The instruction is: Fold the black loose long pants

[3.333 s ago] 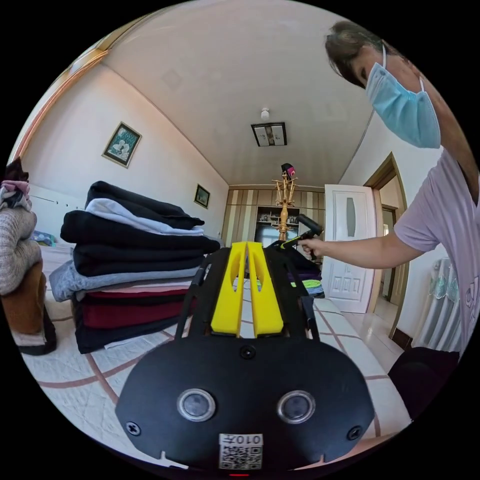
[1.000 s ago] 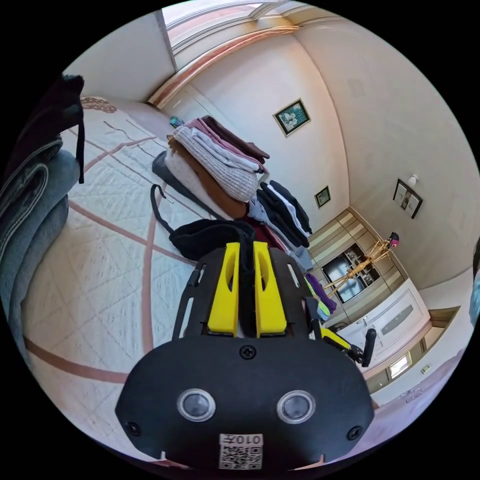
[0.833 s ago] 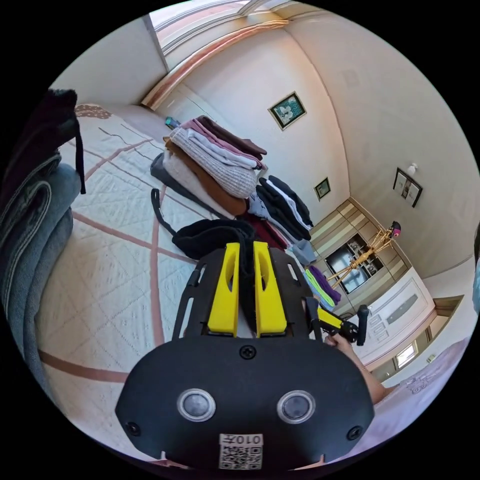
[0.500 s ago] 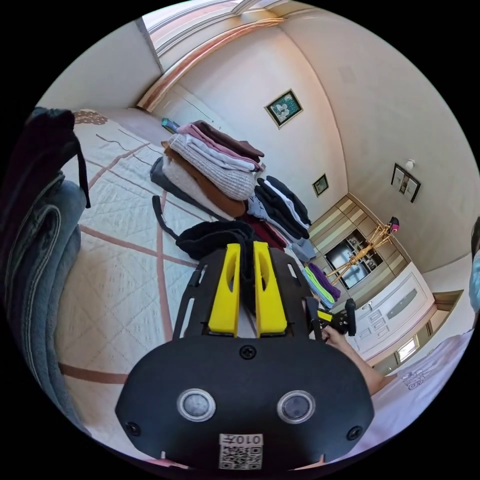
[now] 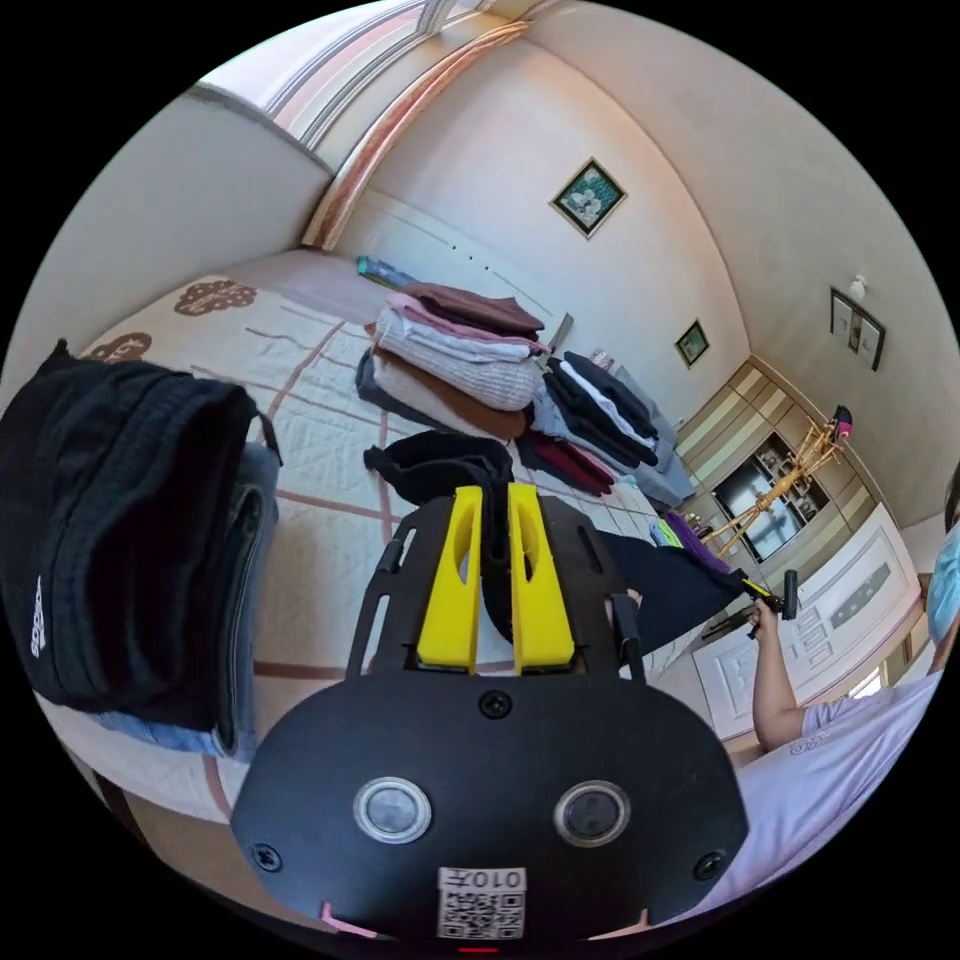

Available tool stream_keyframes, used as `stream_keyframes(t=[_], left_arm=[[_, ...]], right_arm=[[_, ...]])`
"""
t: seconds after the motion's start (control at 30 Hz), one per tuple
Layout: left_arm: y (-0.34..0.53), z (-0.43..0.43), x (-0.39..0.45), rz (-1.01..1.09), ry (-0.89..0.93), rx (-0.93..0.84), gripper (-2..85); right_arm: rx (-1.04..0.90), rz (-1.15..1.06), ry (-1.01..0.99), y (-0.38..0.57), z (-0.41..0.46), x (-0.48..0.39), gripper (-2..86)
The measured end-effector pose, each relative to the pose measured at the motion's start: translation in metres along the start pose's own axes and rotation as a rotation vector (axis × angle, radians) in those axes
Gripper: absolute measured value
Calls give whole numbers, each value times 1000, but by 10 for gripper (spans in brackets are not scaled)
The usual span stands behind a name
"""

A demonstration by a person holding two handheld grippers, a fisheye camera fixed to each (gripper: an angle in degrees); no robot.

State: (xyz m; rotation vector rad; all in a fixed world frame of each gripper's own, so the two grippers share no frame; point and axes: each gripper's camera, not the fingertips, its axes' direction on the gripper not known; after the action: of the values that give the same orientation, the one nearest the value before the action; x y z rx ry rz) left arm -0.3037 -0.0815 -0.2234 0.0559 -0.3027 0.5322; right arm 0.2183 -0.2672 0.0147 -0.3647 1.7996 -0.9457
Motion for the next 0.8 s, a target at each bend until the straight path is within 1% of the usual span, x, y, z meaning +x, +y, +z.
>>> stream_keyframes(t=[0.1,0.13,0.2,0.23,0.3,0.4,0.47,0.53,0.6,0.67,0.73,0.8], left_arm=[[26,8,-5,-29,-50,-80,65],[40,8,-4,-29,-77,-100,65],[61,1,-5,-37,-65,-95,66],[73,-6,-6,-59,-56,-96,66],[87,-11,-4,-62,-84,-108,65],[100,-9,2,-50,-124,-129,65],[106,-4,14,-46,-185,-159,66],[109,-3,24,-56,-254,-195,67],[112,-10,35,-66,-327,-218,66],[115,-34,59,-43,-430,-191,61],[116,-50,87,13,-514,-170,56],[117,-56,120,87,-573,-147,49]], right_arm=[[-163,37,-131,14,70,23,20],[-187,48,-150,18,82,25,20],[-286,98,-261,36,122,35,21],[-302,121,-290,39,129,38,21],[-280,218,-412,49,142,52,23],[-253,250,-487,50,147,60,30],[-262,225,-481,49,148,58,40],[-250,195,-425,50,144,57,56],[-224,174,-315,52,131,57,76],[-195,165,-286,52,115,55,76],[-161,97,-300,50,96,43,76],[-118,-6,-250,53,74,14,88]])
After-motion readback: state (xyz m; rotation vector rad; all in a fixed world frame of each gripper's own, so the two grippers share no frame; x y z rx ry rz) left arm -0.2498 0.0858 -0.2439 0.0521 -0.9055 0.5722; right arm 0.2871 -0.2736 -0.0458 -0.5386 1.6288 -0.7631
